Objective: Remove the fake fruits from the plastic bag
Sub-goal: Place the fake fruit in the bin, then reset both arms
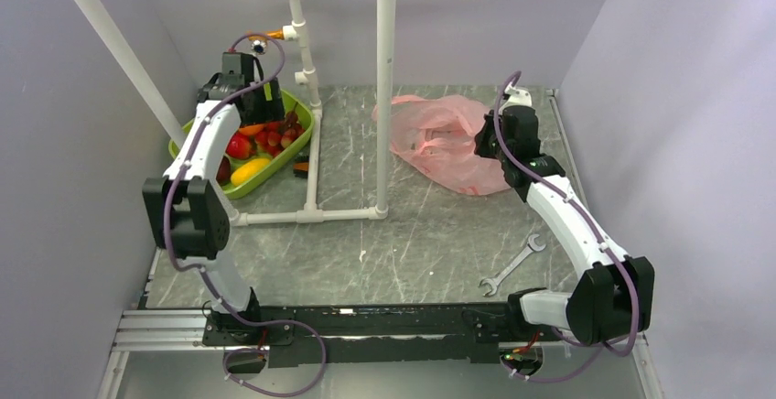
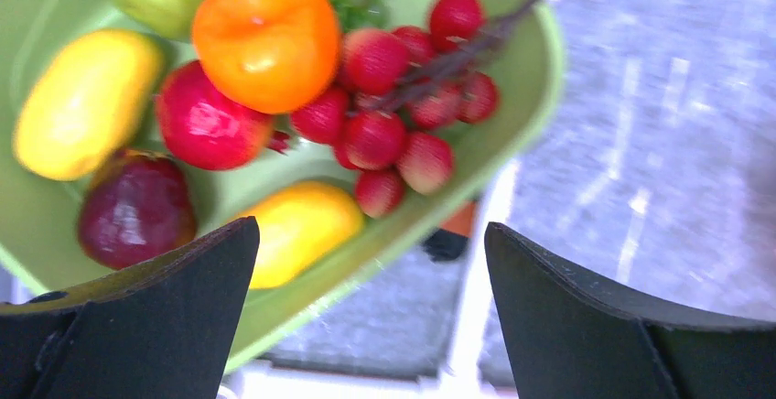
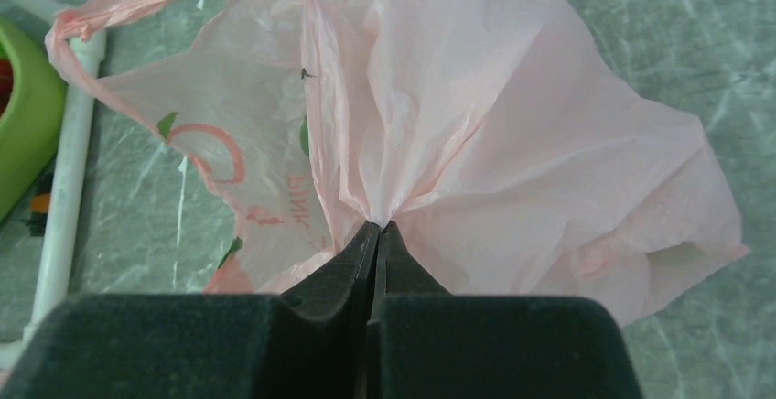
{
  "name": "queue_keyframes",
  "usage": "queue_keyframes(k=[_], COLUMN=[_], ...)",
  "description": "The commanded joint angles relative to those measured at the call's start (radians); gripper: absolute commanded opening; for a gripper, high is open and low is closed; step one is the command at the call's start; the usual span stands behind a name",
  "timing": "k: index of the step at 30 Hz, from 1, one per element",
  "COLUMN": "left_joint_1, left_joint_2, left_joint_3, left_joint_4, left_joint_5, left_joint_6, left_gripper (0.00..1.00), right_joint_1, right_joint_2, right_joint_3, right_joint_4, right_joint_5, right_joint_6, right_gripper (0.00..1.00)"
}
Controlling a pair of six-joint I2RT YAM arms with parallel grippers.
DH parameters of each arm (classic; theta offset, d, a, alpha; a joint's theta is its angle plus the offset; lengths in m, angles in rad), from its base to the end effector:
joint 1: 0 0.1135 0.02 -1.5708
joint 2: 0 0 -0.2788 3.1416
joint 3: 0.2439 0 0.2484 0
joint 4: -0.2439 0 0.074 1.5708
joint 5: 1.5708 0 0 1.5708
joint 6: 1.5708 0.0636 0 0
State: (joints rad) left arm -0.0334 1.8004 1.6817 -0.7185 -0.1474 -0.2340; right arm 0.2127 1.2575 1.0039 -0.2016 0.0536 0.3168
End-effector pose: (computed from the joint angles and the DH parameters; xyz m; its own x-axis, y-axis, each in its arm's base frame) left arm 0.4217 -0.0047 0.3143 -0.7070 -0.2059 -0.6766 -0.2356 0.9706 -0.0491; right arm 0.2998 0.0613 0.3159 -0.4594 0.2191 -0.8608 -0.0217 0.9661 0.2574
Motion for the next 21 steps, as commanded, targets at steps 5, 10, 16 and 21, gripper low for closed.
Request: queue_keyframes(k=[5, 10, 16, 21], left_joint_1=[-0.002, -0.005, -0.004, -0.005], left_joint_2=[-0.293, -0.503, -0.719, -0.764], left_joint_3=[-0.196, -0.308, -0.365, -0.282], left_joint_4=[0.128, 0.263, 0.429, 0.388], left_joint_5=[0.556, 0.702, 0.72, 0.727], left_joint_6=[-0.088, -0.09, -0.084, -0.056], left_gripper=[0.98, 0.98, 0.99, 1.0], right_joint_1=[-0.004, -0.004, -0.004, -0.003], right_joint_2=[-0.079, -0.161, -0.284, -0.393], right_joint_3=[0.09, 0.09, 0.121, 0.219], right_joint_4=[-0.134, -0.212, -0.319, -0.384], right_joint_5=[0.14, 0.151, 0.134, 0.07], right_joint_6=[-0.011, -0.027, -0.048, -0.052], right_gripper=[0.06, 0.32, 0.75, 0.89])
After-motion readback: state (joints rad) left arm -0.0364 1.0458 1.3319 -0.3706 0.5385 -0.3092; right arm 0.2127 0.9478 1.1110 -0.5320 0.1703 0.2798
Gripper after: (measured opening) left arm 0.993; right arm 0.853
